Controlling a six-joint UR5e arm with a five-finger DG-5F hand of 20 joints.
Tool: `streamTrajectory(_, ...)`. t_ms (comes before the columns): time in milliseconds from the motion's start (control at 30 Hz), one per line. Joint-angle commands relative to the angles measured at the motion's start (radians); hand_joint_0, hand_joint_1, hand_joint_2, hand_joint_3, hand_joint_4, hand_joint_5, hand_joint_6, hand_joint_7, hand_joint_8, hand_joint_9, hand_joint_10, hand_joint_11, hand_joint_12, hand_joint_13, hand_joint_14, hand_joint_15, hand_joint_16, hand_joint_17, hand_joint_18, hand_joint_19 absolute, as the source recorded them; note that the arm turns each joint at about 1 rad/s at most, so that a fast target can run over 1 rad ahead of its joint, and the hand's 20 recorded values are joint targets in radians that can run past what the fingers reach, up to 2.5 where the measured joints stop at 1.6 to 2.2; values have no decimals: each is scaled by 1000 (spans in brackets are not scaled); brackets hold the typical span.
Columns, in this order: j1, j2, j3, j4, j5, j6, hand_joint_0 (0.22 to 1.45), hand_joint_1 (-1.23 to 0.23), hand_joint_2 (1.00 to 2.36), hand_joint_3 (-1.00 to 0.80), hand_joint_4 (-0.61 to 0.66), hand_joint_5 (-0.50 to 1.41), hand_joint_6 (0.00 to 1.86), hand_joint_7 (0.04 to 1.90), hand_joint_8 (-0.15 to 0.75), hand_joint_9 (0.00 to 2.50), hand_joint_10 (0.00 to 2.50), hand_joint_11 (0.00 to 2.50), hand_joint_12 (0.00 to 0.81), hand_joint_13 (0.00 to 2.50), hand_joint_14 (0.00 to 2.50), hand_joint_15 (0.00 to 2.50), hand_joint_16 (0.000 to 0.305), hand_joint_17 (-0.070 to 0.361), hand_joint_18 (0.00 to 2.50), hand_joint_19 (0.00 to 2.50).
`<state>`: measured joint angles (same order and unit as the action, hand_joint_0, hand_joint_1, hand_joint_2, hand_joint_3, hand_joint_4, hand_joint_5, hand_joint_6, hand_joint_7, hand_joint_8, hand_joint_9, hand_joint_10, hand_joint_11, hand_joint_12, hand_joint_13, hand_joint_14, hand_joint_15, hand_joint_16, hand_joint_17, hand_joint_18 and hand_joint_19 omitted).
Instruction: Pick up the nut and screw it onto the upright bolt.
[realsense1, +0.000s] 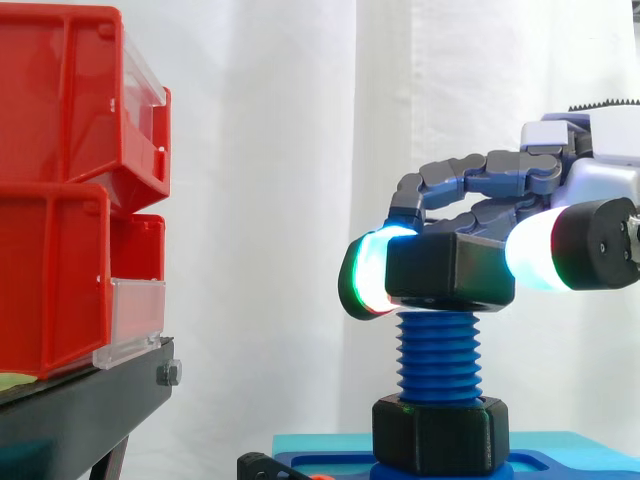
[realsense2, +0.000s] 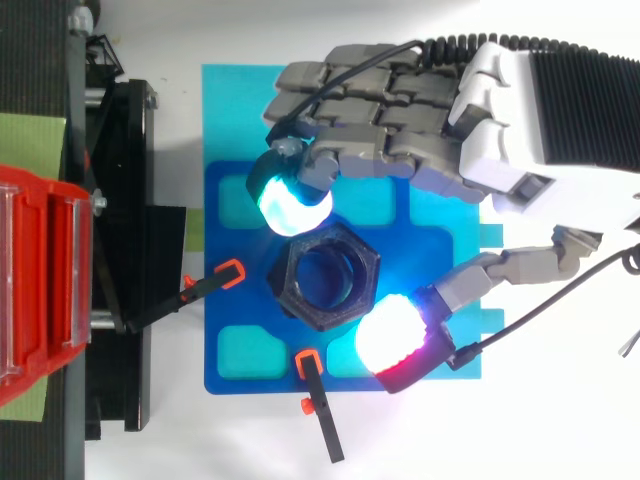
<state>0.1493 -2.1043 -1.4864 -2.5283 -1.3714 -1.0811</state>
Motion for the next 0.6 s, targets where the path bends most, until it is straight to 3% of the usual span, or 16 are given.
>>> streamTrajectory(0, -1, 0, 0, 2, 0, -6, 524, -643, 1000, -500, 235, -188, 503, 1101, 302, 479, 2, 62, 342, 373, 0, 0, 50, 113, 379, 11)
streamTrajectory(567, 7, 0, 0, 3, 0, -30, 523, -643, 1000, -500, 233, -188, 503, 1101, 300, 477, 0, 62, 340, 375, 0, 0, 50, 113, 377, 12)
